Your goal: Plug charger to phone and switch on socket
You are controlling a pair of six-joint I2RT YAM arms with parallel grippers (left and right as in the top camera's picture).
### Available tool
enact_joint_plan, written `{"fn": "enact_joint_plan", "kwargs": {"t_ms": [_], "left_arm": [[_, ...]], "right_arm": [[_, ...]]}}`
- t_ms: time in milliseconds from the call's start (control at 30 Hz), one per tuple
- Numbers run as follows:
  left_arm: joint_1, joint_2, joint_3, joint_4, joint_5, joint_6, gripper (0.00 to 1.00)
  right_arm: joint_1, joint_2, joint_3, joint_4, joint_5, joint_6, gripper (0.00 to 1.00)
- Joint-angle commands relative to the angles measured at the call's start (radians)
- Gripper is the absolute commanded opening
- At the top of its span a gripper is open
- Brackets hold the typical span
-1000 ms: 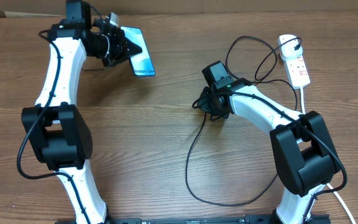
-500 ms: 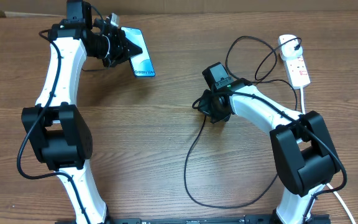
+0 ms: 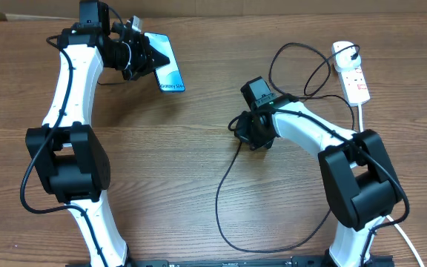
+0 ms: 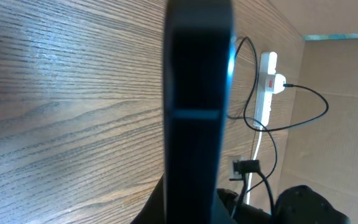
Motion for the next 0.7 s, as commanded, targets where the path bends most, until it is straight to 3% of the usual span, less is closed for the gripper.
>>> {"fn": "enact_joint_plan", "kwargs": {"t_ms": [0, 433, 533, 667], "left_arm": [[0.002, -0.009, 0.01, 0.0, 0.017, 0.031, 0.04], [0.002, -0.009, 0.01, 0.001, 0.017, 0.031, 0.04], [0.002, -0.009, 0.01, 0.001, 0.017, 0.031, 0.04], [0.002, -0.009, 0.01, 0.001, 0.017, 0.031, 0.04]], "right_arm": [[0.006, 0.031, -0.006, -0.002, -0.007, 0.006, 0.08], [0.006, 0.031, -0.006, -0.005, -0.003, 0.005, 0.1], [0.006, 0.031, -0.006, 0.002, -0.002, 0.005, 0.04], [0.006, 0.031, -0.006, 0.018, -0.002, -0.006, 0.04]]}}
